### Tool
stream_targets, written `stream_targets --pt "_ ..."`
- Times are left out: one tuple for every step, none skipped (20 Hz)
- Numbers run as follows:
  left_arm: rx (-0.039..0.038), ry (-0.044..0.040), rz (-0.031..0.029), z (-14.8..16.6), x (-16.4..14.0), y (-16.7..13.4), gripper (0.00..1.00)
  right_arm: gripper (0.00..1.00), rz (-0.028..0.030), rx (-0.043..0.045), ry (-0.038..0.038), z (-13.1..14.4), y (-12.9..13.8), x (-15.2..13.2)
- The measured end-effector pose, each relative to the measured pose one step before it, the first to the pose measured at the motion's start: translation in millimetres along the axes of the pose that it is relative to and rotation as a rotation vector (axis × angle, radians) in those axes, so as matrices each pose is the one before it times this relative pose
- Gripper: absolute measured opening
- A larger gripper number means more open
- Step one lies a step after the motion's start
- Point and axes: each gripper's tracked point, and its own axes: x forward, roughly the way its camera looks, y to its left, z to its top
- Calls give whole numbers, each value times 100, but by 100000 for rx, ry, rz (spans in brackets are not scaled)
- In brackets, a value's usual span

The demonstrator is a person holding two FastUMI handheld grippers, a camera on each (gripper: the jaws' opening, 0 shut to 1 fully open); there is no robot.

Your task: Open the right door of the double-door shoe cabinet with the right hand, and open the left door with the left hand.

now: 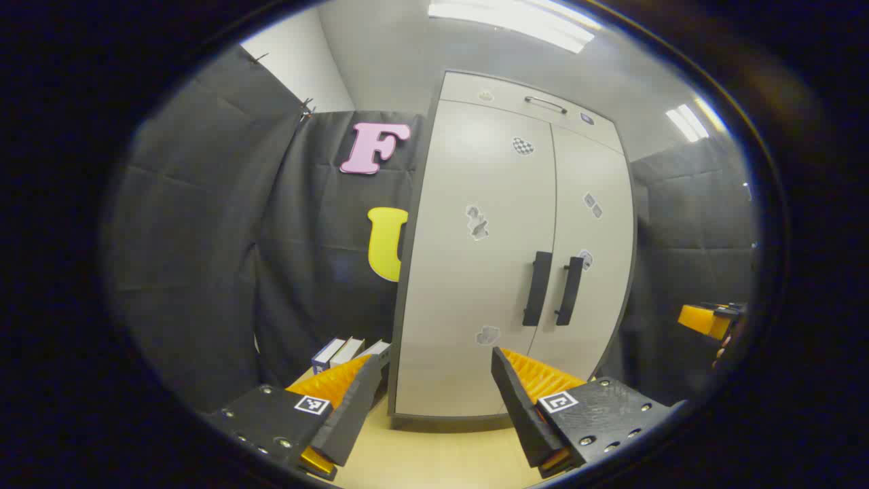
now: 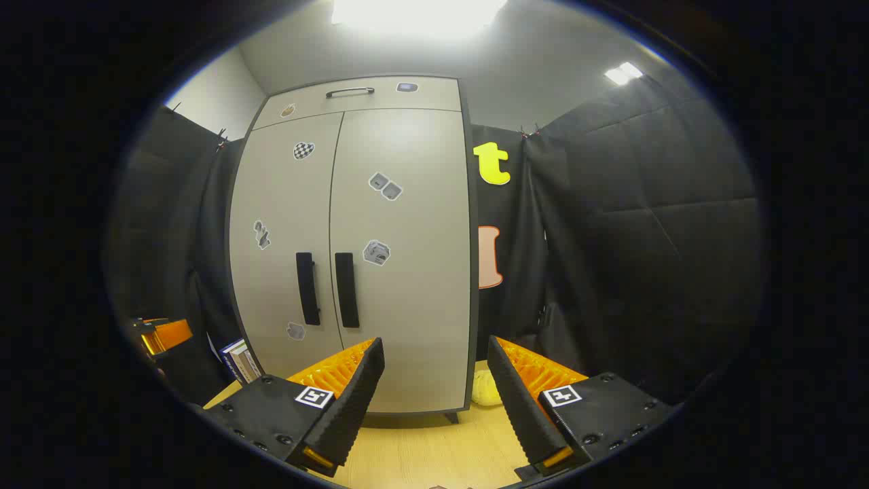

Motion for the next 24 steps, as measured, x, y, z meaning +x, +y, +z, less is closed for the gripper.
stream_targets --pt "-170 -65 -1376 -92 16 -651 95 92 -1102 -54 -297 356 -471 -169" --pt "-215 293 -1528 -321 -22 -683 95 96 -957 267 -359 443 -374 -136" --pt "213 212 -1126 -205 -137 -527 95 92 -728 533 -625 413 -318 -69" --pt "807 -47 -629 -241 -295 -189 95 96 -424 877 -487 455 -247 0" --pt "1441 -288 75 -137 -384 -64 95 96 -108 1351 147 597 -85 236" --pt "1676 72 253 -221 -493 -7 95 92 666 1689 229 499 113 247" --pt "1336 322 263 -253 -683 83 95 96 1062 1566 243 458 236 198" --pt "1010 186 -88 -342 -604 26 95 96 1106 822 55 466 304 215" --pt "678 169 -94 -255 -633 44 95 92 1126 122 -524 701 308 252" --pt "755 240 196 -356 -688 164 95 92 1034 -686 -791 533 315 279" --pt "838 787 1211 -308 -776 413 95 96 988 -975 -1011 572 348 317" --pt "572 118 2149 -247 -845 678 95 92 863 -928 -889 530 311 306" --pt "191 -314 2524 66 -760 751 95 96 1250 -252 -912 467 432 311" --pt "-174 -99 2353 -107 -652 675 95 92 1432 728 -697 484 419 501" --pt "-606 219 1977 -119 -708 776 95 96 1569 1167 -593 247 504 313" --pt "-581 406 1787 -306 -631 715 95 96 1420 1116 -414 310 432 517" --pt "-365 656 1999 -279 -493 770 95 96 1519 725 -104 126 409 518" --pt "-172 726 2802 -329 -604 1030 95 96 1328 459 105 68 370 808" --pt "10 600 2403 -254 -426 928 95 92 1258 508 849 -229 379 741" --pt "111 588 2964 -353 -533 1028 94 96 1531 956 1253 -320 503 659" --pt "64 594 2561 -268 -388 972 94 92 1508 1293 893 -156 564 738" --pt "-36 768 2156 -347 -222 683 94 96 1236 1152 627 -84 504 756" --pt "-245 990 2126 -328 -221 789 95 92 640 826 658 -38 382 946" --pt "-369 789 1394 -291 -229 583 95 92 835 393 926 -270 476 728"
